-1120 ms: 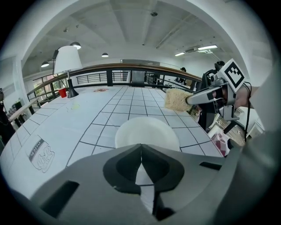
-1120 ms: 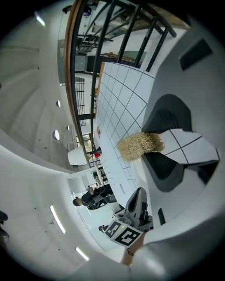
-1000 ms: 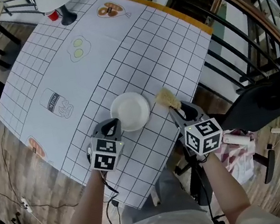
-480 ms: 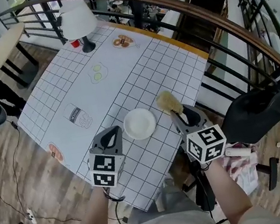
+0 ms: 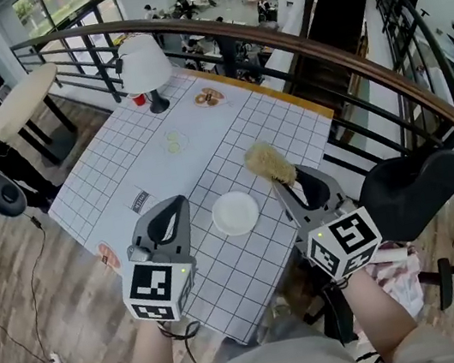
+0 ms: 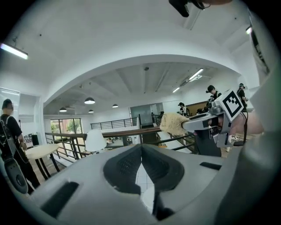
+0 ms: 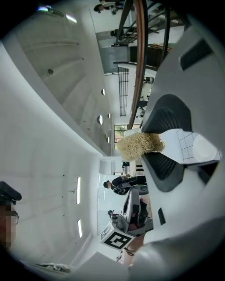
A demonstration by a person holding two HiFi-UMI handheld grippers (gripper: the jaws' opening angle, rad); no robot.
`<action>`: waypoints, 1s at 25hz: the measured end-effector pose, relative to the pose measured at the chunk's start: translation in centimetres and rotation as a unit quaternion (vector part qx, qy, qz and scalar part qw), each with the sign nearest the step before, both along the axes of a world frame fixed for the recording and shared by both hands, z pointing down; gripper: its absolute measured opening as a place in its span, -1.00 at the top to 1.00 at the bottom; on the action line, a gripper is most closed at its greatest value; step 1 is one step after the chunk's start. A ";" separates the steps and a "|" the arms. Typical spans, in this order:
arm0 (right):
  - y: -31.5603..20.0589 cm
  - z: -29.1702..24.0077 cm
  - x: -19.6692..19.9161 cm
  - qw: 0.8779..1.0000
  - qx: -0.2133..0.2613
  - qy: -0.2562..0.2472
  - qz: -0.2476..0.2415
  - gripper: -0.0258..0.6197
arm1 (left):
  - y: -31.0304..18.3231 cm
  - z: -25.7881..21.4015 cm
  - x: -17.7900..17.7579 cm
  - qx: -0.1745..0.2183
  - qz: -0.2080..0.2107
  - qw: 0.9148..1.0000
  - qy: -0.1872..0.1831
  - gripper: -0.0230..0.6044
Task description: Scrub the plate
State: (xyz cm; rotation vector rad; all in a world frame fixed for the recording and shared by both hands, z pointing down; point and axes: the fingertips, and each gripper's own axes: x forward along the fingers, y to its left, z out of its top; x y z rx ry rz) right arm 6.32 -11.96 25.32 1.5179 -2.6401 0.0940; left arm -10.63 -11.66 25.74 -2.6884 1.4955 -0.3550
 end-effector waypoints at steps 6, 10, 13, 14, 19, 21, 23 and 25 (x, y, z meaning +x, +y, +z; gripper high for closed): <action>4.0 -7.0 -2.8 0.998 0.059 -0.002 -0.031 0.50 | 3.7 -6.8 -2.1 0.058 -0.002 0.998 0.011 0.88; 6.3 -10.6 -3.8 0.994 0.094 -0.002 -0.052 0.50 | 5.9 -10.4 -2.9 0.106 -0.001 0.994 0.037 0.88; 7.7 -12.0 -4.5 0.992 0.110 -0.009 -0.063 0.50 | 7.8 -12.0 -3.4 0.129 0.002 0.990 0.051 0.88; 8.0 -12.2 -4.7 0.991 0.120 -0.008 -0.064 0.50 | 8.3 -12.2 -3.5 0.134 0.002 0.990 0.051 0.88; 9.2 -11.8 -5.0 0.986 0.158 -0.008 -0.059 0.50 | 9.8 -10.8 -3.0 0.132 -0.003 0.990 0.038 0.88; 9.4 -11.1 -5.0 0.987 0.153 -0.017 -0.055 0.50 | 10.2 -9.8 -2.3 0.122 0.005 0.992 0.024 0.88; 9.7 -10.4 -5.0 0.988 0.137 -0.033 -0.057 0.50 | 10.6 -8.6 -1.9 0.113 0.010 0.994 0.004 0.88; 10.1 -9.8 -5.2 0.990 0.128 -0.031 -0.060 0.50 | 11.0 -7.2 -1.7 0.098 0.010 0.995 -0.014 0.88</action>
